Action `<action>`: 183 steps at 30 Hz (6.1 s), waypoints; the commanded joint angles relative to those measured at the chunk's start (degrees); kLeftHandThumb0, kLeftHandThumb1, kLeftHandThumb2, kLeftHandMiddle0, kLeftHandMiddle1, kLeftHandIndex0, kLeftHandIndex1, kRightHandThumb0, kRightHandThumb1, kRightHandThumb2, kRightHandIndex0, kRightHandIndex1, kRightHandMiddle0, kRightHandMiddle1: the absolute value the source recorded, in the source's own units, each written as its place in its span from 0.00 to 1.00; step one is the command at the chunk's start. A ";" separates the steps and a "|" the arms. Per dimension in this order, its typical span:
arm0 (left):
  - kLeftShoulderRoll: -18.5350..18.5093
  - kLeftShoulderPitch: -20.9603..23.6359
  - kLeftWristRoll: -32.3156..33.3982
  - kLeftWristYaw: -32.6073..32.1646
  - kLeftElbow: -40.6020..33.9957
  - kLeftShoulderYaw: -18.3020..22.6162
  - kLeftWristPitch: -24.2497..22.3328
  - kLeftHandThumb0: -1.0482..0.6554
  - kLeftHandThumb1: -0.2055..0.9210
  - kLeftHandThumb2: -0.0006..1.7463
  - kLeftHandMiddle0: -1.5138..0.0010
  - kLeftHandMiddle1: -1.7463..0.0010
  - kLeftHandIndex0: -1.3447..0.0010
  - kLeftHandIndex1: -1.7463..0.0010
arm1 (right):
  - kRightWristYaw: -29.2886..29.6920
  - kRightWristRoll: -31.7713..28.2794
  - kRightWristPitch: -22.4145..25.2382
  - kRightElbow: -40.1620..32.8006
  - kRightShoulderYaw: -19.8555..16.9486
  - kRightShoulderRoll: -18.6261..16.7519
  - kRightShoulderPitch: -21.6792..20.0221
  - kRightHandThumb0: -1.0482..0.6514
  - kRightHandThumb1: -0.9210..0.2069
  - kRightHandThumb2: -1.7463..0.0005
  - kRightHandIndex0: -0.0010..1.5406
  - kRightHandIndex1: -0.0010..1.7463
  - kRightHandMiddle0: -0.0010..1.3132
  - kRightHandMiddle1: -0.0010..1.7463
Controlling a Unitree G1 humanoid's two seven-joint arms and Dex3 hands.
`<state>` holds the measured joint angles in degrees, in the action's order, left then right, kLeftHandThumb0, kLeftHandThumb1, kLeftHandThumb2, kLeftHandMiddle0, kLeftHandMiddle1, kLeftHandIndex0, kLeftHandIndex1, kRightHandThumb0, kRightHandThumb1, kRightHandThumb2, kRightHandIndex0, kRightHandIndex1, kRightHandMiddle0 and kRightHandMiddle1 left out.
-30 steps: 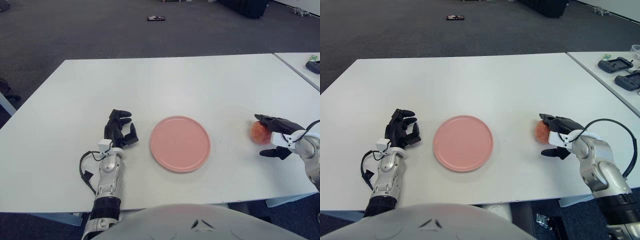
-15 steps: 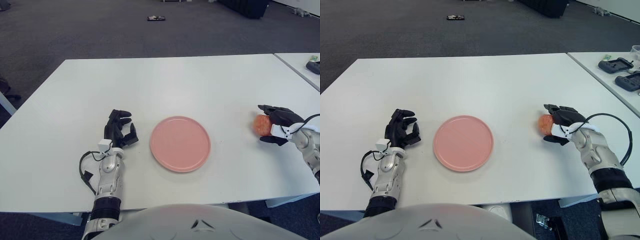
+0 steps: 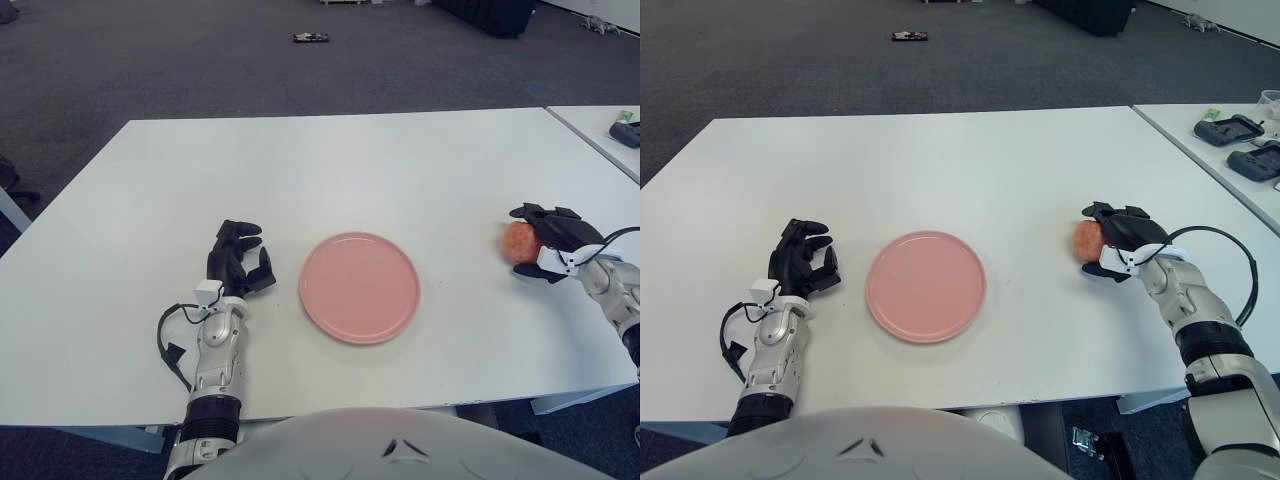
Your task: Put the apple into the plate.
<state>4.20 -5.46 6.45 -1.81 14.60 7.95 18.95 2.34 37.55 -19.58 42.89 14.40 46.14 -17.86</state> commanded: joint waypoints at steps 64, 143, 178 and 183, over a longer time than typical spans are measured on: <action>0.04 -1.58 -1.25 -2.74 1.44 1.09 -2.84 0.61 0.25 0.92 0.48 0.00 0.58 0.00 | 4.40 8.39 -8.08 2.86 12.57 0.42 -12.95 0.31 0.64 0.16 0.81 1.00 0.54 1.00; 0.12 -0.91 -1.42 -2.65 2.59 0.67 -0.86 0.61 0.20 0.96 0.45 0.00 0.55 0.00 | -22.46 -6.51 -14.46 -42.12 9.77 -18.35 -8.61 0.29 0.71 0.11 0.85 1.00 0.59 1.00; 0.19 -1.26 -0.35 -2.55 1.22 1.51 -2.90 0.61 0.16 0.98 0.42 0.00 0.54 0.00 | -25.68 -5.31 -29.86 -27.95 13.70 -17.74 -11.24 0.09 0.19 0.56 0.01 0.12 0.01 0.27; -0.01 -1.11 -0.94 -3.30 1.12 1.38 -3.89 0.61 0.19 0.96 0.44 0.00 0.55 0.00 | -27.75 -8.46 -29.66 -27.85 13.45 -17.72 -10.84 0.01 0.03 0.66 0.00 0.02 0.00 0.04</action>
<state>4.16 -5.17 5.49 -4.56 13.71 9.03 17.86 -24.20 31.26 -49.19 15.43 28.25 27.90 -27.67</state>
